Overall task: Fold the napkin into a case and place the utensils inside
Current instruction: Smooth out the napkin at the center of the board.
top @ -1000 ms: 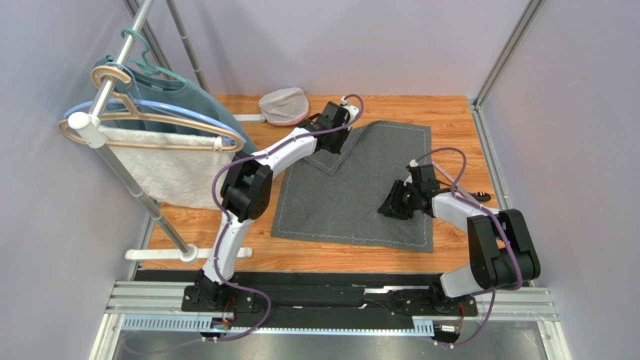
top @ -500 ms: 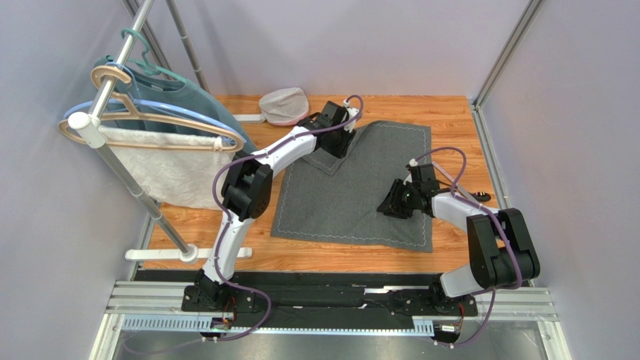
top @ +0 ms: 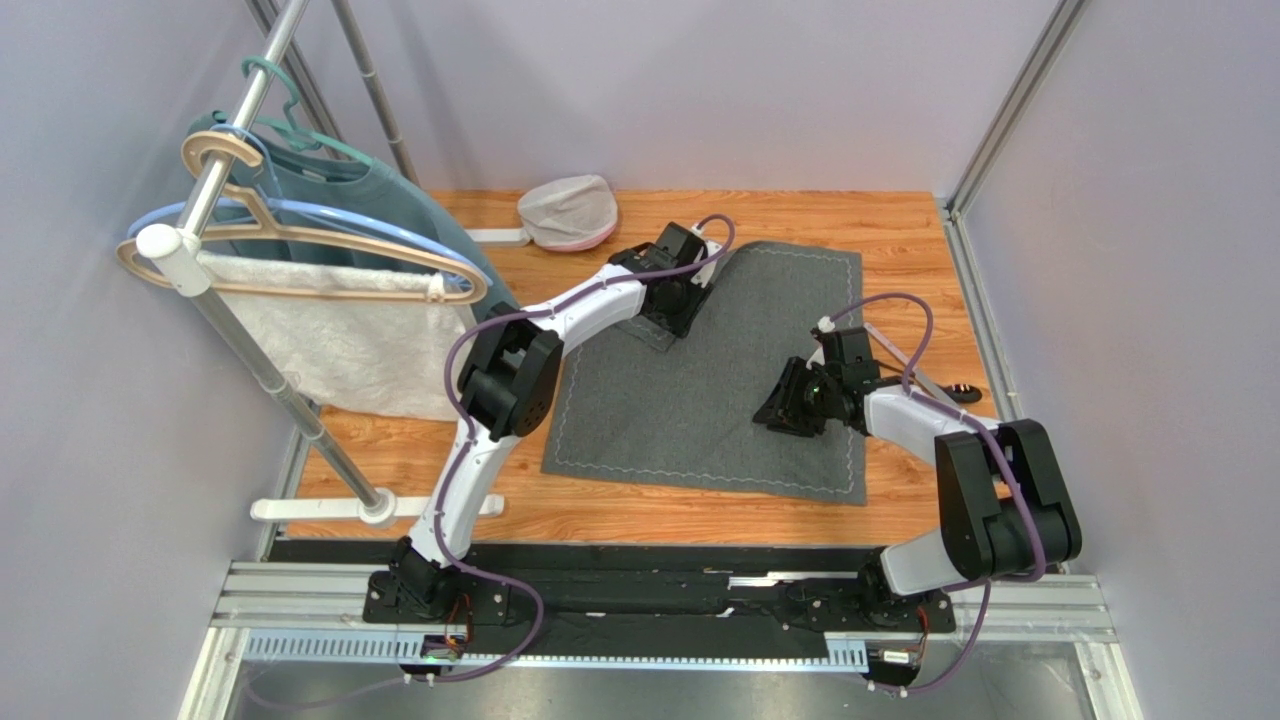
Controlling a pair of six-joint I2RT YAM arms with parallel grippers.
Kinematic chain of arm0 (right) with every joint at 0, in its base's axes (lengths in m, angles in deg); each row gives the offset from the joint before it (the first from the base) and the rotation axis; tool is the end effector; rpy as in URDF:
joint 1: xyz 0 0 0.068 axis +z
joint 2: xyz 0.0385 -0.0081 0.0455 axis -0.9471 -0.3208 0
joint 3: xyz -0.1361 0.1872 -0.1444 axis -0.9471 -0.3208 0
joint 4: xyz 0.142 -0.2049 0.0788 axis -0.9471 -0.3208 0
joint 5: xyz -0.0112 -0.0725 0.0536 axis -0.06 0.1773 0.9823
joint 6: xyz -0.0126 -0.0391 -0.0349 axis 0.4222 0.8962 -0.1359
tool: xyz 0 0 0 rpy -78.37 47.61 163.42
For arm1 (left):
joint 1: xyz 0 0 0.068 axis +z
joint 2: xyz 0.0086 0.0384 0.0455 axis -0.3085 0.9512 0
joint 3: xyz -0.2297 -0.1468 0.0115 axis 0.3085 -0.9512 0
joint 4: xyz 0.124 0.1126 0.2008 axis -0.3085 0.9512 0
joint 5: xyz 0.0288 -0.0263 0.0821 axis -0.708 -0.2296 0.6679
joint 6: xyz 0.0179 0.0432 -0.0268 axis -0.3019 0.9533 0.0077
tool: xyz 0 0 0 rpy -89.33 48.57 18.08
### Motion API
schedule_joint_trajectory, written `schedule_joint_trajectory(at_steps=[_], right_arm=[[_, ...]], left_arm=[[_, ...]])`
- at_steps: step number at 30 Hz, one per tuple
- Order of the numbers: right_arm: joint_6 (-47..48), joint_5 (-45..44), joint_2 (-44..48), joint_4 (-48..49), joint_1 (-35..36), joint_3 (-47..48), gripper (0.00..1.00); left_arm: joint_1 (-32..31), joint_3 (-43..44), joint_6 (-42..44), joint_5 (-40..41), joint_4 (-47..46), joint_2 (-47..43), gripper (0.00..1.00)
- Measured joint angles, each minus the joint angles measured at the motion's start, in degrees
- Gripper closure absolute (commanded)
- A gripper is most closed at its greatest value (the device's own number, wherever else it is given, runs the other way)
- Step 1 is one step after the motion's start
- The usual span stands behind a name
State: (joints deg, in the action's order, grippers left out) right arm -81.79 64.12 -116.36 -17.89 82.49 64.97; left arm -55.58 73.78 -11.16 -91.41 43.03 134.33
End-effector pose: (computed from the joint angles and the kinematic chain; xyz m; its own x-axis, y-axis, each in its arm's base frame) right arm 0.2486 0.0620 0.1461 -0.9003 0.3345 -0.2786 0.1437 0.8325 0.5350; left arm 0.4148 -0.3211 0.1697 -0.6997 0.4402 -0.5627 0.5725 0.8166 -0.0731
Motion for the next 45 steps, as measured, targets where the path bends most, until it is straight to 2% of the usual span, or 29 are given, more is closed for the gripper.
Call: schedule_joint_trajectory(at_steps=[1, 2, 5, 8, 13, 18, 20, 21, 22, 24, 25, 29, 31, 34, 37, 38, 41, 45], right_arm=[[0.0, 0.02, 0.04, 0.0, 0.0, 0.0, 0.65], [0.0, 0.04, 0.04, 0.0, 0.0, 0.0, 0.65], [0.02, 0.17, 0.04, 0.07, 0.0, -0.09, 0.65], [0.02, 0.28, 0.04, 0.11, 0.0, -0.39, 0.65], [0.02, 0.37, 0.04, 0.26, 0.0, -0.63, 0.65], [0.0, 0.39, 0.02, 0.31, 0.0, -0.63, 0.65], [-0.04, 0.48, 0.02, 0.33, 0.0, -0.63, 0.65], [-0.04, 0.55, 0.02, 0.35, 0.0, -0.63, 0.65], [-0.04, 0.61, 0.02, 0.35, 0.0, -0.63, 0.65], [-0.2, 0.81, 0.04, 0.35, 0.0, -0.63, 0.65], [-0.24, 0.94, 0.07, 0.31, 0.0, -0.63, 0.64], [-0.22, 1.07, 1.7, -0.46, 0.0, -0.63, 0.64], [-0.17, 0.98, 3.91, -1.16, 0.0, -0.61, 0.64], [0.31, 0.04, 5.97, -3.19, 0.0, 0.04, 0.64], [1.29, -2.32, 6.71, -6.12, 0.0, 1.51, 0.64], [1.51, -3.21, 6.78, -7.19, -0.02, 2.05, 0.64], [1.97, -8.7, 7.32, -12.09, 0.0, 3.96, 0.62], [2.01, -14.67, 9.07, -17.11, 0.0, 4.98, 0.61]], left_arm=[[-0.09, 0.0, -0.09, 0.2, 0.02, 0.0, 0.67], [-0.22, 0.0, -0.11, 0.61, 0.07, 0.02, 0.77], [-0.24, 0.0, -0.31, 2.29, 0.11, 0.02, 0.89], [-0.26, 0.0, -0.04, 4.24, 0.07, 0.02, 0.96], [-0.31, -0.44, 0.94, 8.61, -1.38, -0.35, 1.0], [-0.24, -1.16, 5.14, 18.56, -7.02, -2.16, 1.0], [0.07, -0.94, 7.96, 25.53, -12.57, -2.38, 0.82], [0.28, 0.11, 9.92, 29.75, -15.52, -1.95, 0.8], [0.57, 1.66, 11.69, 32.37, -17.35, -1.11, 0.63], [1.46, 7.28, 15.63, 37.31, -23.02, 1.81, 0.53], [2.12, 10.62, 17.92, 39.63, -25.73, 3.58, 0.4], [3.87, 18.6, 28.59, 48.87, -35.98, 8.2, 0.37], [4.66, 18.49, 30.56, 52.15, -36.85, 8.09, 0.41], [5.01, 11.26, 26.12, 50.75, -31.26, 3.17, 0.44], [4.31, 0.11, 18.1, 41.2, -21.75, -5.62, 0.54], [3.93, -1.2, 15.74, 38.86, -19.26, -7.26, 0.55], [1.66, -5.35, 6.73, 30.12, -11.65, -13.2, 0.56], [-3.8, -17.09, -3.54, 23.1, -8.0, -22.56, 0.56]])
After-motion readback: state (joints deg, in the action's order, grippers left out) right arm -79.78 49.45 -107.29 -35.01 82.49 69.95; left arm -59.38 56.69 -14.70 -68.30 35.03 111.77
